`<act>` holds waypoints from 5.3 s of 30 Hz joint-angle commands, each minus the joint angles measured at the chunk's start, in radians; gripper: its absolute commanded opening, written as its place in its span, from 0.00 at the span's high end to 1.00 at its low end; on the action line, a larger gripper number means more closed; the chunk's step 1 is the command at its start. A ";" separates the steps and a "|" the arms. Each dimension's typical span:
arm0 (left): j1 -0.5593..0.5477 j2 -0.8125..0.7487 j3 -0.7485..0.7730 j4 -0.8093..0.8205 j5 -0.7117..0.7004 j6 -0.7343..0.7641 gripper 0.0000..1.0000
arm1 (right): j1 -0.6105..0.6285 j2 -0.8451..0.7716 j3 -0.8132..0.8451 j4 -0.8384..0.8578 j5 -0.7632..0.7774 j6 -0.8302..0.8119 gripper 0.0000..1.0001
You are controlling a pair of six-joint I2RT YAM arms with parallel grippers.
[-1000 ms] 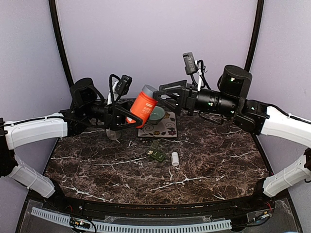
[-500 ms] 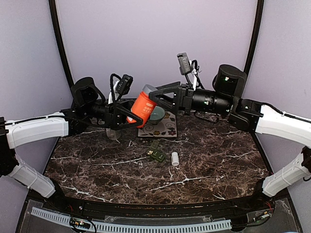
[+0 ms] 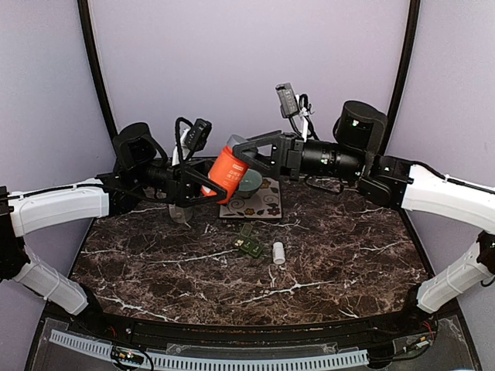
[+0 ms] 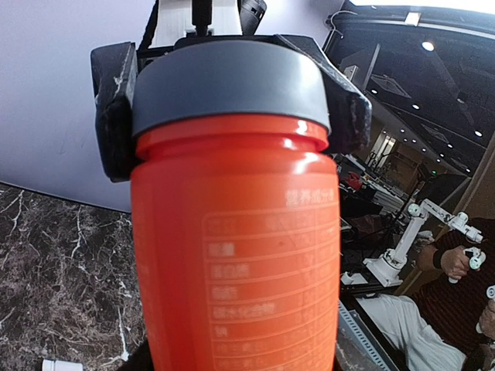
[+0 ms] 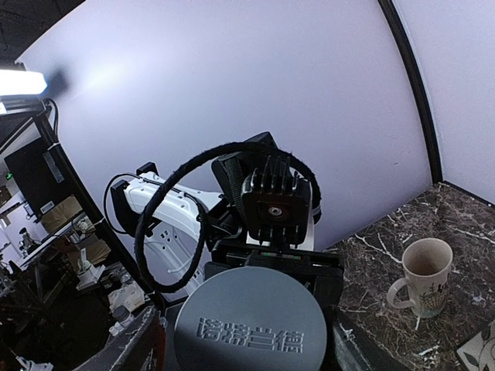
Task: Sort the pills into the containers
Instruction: Screw the lid of the pill bottle onto the pill bottle.
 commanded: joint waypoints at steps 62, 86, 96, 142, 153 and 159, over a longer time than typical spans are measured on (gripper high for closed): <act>-0.134 -0.160 0.093 -0.268 -0.747 0.405 1.00 | 0.059 0.130 0.147 -0.297 0.393 0.002 0.88; -0.327 -0.140 0.066 -0.130 -1.337 0.631 1.00 | 0.063 0.278 0.293 -0.476 0.694 0.116 0.90; -0.327 -0.171 0.024 -0.134 -1.322 0.614 1.00 | 0.080 0.212 0.233 -0.370 0.676 0.056 0.40; 0.027 0.050 0.222 -0.246 -0.058 0.153 1.00 | -0.049 -0.268 -0.123 -0.195 0.276 -0.192 0.15; 0.027 0.120 0.243 -0.213 0.103 0.079 1.00 | -0.122 -0.198 -0.095 -0.112 0.076 -0.101 0.13; 0.027 0.128 0.243 -0.209 0.125 0.076 1.00 | -0.141 -0.155 -0.098 -0.019 0.040 -0.064 0.13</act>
